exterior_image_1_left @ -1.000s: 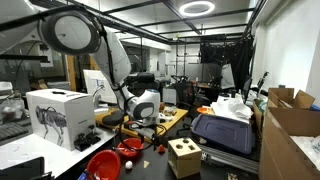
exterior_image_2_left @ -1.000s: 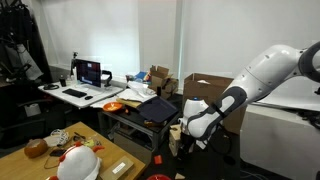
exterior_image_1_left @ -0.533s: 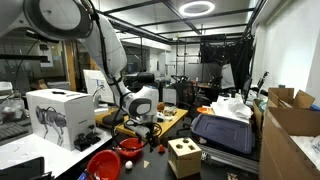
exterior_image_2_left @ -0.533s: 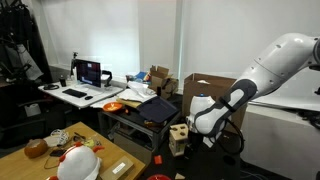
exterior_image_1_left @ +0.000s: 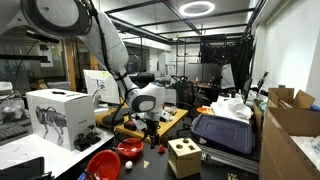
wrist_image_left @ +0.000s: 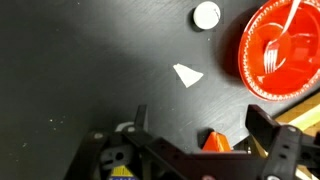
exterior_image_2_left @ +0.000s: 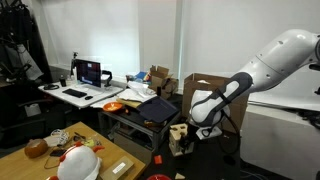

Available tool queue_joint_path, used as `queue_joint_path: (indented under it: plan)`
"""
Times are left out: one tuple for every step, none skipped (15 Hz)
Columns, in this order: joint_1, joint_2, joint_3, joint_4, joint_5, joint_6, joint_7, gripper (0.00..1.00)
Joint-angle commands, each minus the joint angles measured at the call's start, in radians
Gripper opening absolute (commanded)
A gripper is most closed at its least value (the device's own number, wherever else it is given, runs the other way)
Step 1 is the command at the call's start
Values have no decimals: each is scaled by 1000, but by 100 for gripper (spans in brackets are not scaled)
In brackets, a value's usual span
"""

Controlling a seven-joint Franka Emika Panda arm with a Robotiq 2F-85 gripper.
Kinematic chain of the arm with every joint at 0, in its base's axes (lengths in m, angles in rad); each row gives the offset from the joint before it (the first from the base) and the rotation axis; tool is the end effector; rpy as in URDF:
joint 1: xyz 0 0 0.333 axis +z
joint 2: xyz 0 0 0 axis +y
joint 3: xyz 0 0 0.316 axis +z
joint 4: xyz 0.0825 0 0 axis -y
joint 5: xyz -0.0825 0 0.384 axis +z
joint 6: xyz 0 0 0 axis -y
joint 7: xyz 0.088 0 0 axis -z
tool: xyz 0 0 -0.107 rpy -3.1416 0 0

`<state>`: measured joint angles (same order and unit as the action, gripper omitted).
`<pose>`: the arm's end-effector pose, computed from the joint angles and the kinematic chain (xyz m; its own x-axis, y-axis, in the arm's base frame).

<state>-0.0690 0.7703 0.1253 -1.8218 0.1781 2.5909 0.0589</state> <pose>0.6382 0.0293 0.1137 0.9821 -0.1863 -0.0279 -0.1883 -0.9660 -0.1771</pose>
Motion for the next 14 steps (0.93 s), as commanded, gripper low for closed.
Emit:
queue_joint_path:
  plan:
    - [-19,7,-27,128,73,-152,66,100]
    - [-25,17,-36,173,80,-217,72,100]
    - [-23,27,-51,212,85,-273,92,100]
    - [-23,28,-64,236,88,-327,108,100]
    - [-19,36,-77,263,90,-370,130,100]
    - [-16,45,-83,292,95,-424,151,100]
    - [-11,41,-80,287,105,-455,163,100]
    - [-2,47,-75,297,115,-492,181,100]
    - [10,53,-73,305,125,-518,206,100]
    - [29,63,-75,310,130,-540,241,100]
    - [48,74,-75,314,137,-558,279,100]
    - [64,83,-74,311,151,-562,316,100]
    - [79,93,-69,304,169,-554,348,100]
    - [94,101,-68,296,183,-538,374,100]
